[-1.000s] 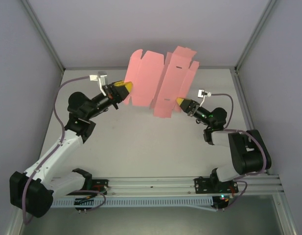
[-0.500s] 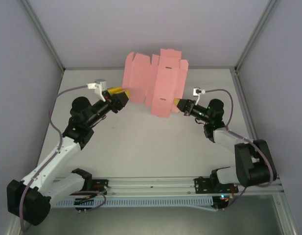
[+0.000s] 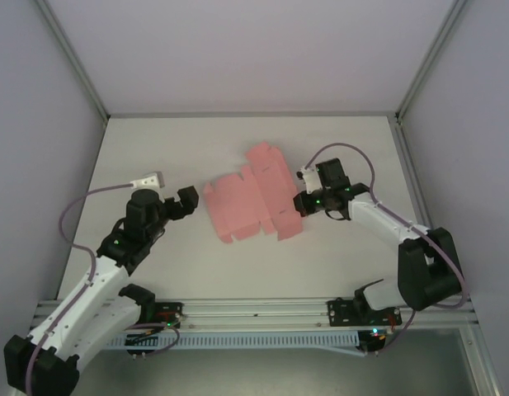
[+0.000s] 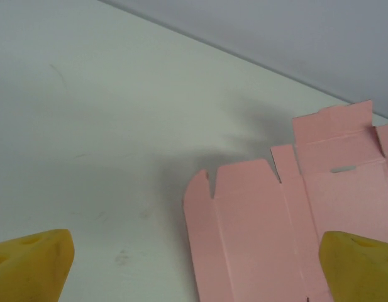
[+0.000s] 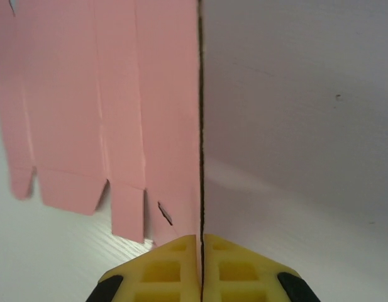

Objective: Assemble paper box

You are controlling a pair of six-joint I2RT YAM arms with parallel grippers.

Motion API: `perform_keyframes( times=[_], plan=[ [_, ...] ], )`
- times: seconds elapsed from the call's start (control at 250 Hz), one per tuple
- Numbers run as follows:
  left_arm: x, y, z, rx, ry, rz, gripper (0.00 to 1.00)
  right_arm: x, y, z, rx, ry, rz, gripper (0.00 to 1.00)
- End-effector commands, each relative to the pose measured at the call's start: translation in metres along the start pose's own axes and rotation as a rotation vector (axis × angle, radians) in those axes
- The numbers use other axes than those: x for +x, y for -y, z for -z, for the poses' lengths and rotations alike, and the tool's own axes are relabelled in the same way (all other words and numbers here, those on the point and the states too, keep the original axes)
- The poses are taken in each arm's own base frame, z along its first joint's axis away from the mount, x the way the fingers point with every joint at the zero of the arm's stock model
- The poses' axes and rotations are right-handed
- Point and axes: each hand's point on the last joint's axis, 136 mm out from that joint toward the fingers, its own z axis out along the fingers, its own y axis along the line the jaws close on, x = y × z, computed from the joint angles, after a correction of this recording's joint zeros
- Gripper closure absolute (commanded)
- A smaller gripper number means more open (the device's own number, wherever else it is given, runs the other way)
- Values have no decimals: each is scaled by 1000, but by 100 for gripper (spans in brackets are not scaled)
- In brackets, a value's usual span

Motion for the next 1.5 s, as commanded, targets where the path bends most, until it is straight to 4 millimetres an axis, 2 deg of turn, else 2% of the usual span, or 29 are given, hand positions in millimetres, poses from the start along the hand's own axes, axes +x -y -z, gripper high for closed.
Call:
perform_keyframes(
  times=[0.0, 0.108, 0.208, 0.423, 0.551, 0.751, 0.89, 1.15, 1.25, 1.497],
  plan=[
    [-5, -11, 1, -89, -12, -18, 0, 3, 21, 9, 223, -140, 242, 100],
    [-3, -6, -8, -91, -48, -27, 0, -3, 28, 5, 348, -216, 481, 100],
    [0, -3, -17, -88, -75, -44, 0, -9, 24, -2, 406, -224, 690, 100],
    [0, 7, -36, -74, -116, -82, 0, -42, 13, -10, 495, -35, 929, 100],
    [0, 16, -50, -51, -138, -75, 0, -47, 0, -11, 531, 87, 1057, 100],
    [-5, 36, -76, 17, -163, -88, 0, -56, -4, -1, 695, 198, 1151, 100],
    [-9, 56, -92, 104, -166, -140, 0, -56, -11, 0, 654, 230, 1128, 100],
    [9, 57, -123, 107, -236, -238, 0, -54, -17, 2, 615, 248, 1115, 100],
    [15, 66, -128, 162, -241, -240, 0, -52, -16, 0, 611, 235, 1114, 100],
    [22, 68, -137, 185, -262, -266, 0, -52, -18, -1, 597, 240, 1109, 100]
  ],
)
